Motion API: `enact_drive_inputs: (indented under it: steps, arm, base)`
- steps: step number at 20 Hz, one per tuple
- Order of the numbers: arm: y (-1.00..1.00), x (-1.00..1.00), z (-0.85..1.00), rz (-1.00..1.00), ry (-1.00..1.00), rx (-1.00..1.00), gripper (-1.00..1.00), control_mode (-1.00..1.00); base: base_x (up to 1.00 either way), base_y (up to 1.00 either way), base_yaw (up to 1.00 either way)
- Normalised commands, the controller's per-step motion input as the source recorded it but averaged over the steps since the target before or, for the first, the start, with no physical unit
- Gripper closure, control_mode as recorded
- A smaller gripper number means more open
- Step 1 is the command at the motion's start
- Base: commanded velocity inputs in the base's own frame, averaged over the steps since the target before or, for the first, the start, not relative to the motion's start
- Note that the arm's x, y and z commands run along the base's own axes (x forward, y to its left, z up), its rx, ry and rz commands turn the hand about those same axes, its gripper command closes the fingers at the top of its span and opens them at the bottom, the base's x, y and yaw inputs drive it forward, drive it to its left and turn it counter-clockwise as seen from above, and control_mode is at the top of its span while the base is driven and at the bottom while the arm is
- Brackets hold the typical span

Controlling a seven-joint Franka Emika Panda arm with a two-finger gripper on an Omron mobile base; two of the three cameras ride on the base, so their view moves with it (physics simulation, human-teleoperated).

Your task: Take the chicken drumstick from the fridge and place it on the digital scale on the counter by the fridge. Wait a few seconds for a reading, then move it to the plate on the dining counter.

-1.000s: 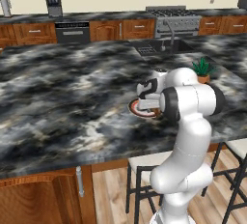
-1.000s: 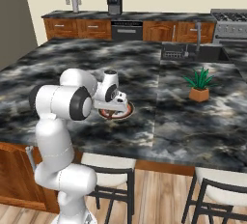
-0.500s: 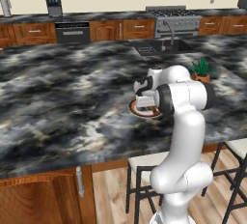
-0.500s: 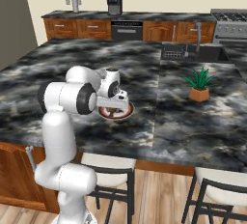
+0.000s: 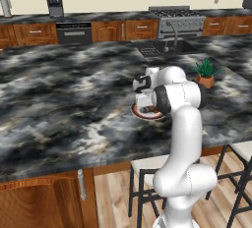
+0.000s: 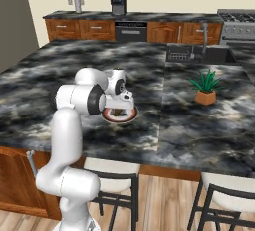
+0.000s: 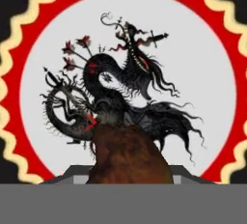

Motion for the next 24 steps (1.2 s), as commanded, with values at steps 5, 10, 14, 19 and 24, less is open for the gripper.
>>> enact_drive_inputs:
  steps: [5,10,14,19,24]
  arm:
    - [0.00,0.00,-0.47,0.00,0.00,0.00,1.00,-1.00]
    - [0.00,0.00,-0.05,0.00,0.00,0.00,1.00,-1.00]
    - [0.00,0.04,0.03,0.00,-0.01,0.00,-1.00,-1.00]
    - [0.00,0.10,0.05,0.00,0.00,0.00,-1.00,-1.00]
    - [0.00,0.02,0.12,0.00,0.00,-0.01,-1.00,-1.00]
  base:
    - [0.00,0.00,0.00]
    - [0.00,0.00,0.00]
    - [0.00,0.00,0.00]
    - [0.00,0.00,0.00]
    - [0.00,0.00,0.00]
